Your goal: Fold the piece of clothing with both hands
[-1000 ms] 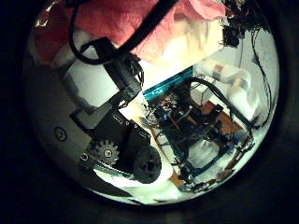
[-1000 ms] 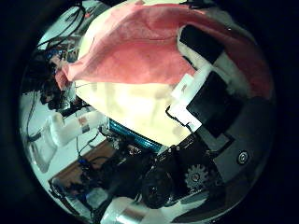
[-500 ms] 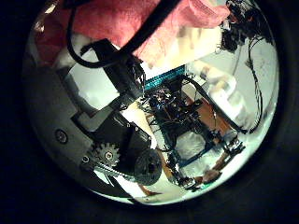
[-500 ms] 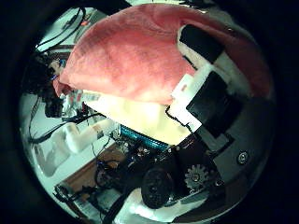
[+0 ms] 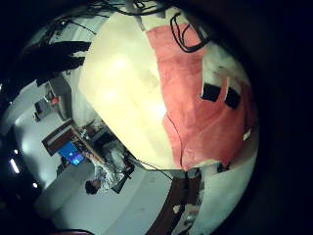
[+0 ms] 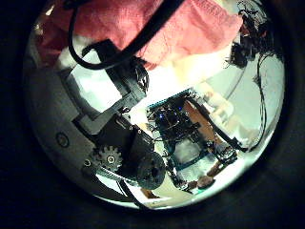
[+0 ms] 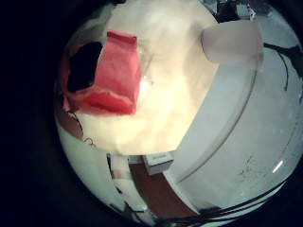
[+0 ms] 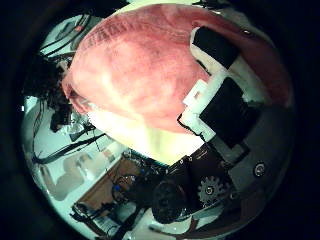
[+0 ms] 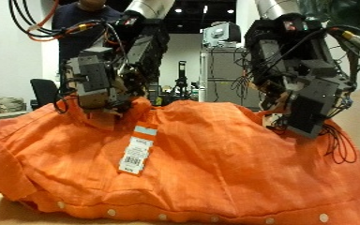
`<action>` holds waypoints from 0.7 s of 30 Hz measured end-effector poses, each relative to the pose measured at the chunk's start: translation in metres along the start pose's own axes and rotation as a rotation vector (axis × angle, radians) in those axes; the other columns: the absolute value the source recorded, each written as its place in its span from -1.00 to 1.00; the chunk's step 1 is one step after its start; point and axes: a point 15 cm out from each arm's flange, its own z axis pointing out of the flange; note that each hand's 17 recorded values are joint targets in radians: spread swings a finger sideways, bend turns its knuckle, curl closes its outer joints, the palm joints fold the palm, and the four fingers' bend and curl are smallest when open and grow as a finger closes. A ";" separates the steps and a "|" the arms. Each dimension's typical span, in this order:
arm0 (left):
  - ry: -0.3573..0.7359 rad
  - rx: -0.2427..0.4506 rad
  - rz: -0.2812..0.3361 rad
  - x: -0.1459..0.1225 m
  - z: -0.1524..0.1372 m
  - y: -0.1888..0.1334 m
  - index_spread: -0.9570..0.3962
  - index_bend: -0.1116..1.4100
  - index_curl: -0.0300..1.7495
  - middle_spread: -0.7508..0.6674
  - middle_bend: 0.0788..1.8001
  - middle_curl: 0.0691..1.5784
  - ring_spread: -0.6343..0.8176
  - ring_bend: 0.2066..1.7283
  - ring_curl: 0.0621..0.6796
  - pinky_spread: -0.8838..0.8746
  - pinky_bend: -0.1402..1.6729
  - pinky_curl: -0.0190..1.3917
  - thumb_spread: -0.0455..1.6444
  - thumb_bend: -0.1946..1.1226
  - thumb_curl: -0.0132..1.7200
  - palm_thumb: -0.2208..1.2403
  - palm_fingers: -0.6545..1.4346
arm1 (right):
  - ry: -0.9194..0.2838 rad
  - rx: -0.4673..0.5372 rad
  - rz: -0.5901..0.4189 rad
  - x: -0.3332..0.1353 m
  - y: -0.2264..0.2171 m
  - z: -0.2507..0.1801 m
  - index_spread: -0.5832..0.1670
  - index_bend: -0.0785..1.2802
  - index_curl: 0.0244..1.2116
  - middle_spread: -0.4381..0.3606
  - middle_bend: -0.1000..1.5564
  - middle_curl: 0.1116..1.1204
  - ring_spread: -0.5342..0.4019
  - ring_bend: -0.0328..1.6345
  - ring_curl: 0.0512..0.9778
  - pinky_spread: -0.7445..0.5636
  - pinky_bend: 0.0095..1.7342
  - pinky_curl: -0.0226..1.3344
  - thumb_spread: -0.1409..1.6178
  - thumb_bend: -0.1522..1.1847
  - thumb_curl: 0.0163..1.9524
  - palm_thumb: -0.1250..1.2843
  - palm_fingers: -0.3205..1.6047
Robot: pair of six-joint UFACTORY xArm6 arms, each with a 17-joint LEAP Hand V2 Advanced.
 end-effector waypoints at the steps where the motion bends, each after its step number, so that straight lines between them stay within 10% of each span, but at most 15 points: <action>1: 0.007 -0.004 -0.001 -0.005 0.003 -0.009 -0.51 -0.35 -0.09 -0.63 0.20 -0.36 -0.87 -0.02 0.18 -0.77 0.34 -0.30 0.80 -0.18 0.25 0.23 0.68 | -0.001 -0.004 0.003 0.001 -0.006 0.002 -0.36 0.43 0.75 -0.30 0.60 0.42 -0.38 0.58 0.61 -0.32 0.18 0.77 0.58 -0.80 -0.30 0.58 0.42; 13: 0.032 0.075 -0.065 -0.042 0.030 -0.054 -0.41 -0.67 -0.10 -0.66 -0.01 -0.40 -0.88 -0.07 0.17 -0.81 0.28 -0.30 0.48 -0.57 -0.04 0.06 0.47 | -0.014 0.009 0.020 0.007 -0.068 0.015 -0.42 -0.02 0.57 -0.30 0.20 0.19 -0.45 0.48 0.41 -0.46 0.18 0.56 0.63 -0.78 -0.45 0.49 0.22; 21: 0.123 0.223 -0.134 -0.062 0.011 -0.060 0.14 -0.66 -0.25 -0.25 -0.46 -0.49 -0.52 -0.07 0.29 -0.60 0.27 -0.24 0.34 -0.79 -0.33 -0.14 -0.31 | -0.075 0.194 0.044 0.010 -0.088 -0.026 -0.48 -0.51 0.30 -0.22 -0.05 0.07 -0.40 0.33 0.28 -0.58 0.03 0.37 0.67 -0.79 -0.52 0.48 -0.40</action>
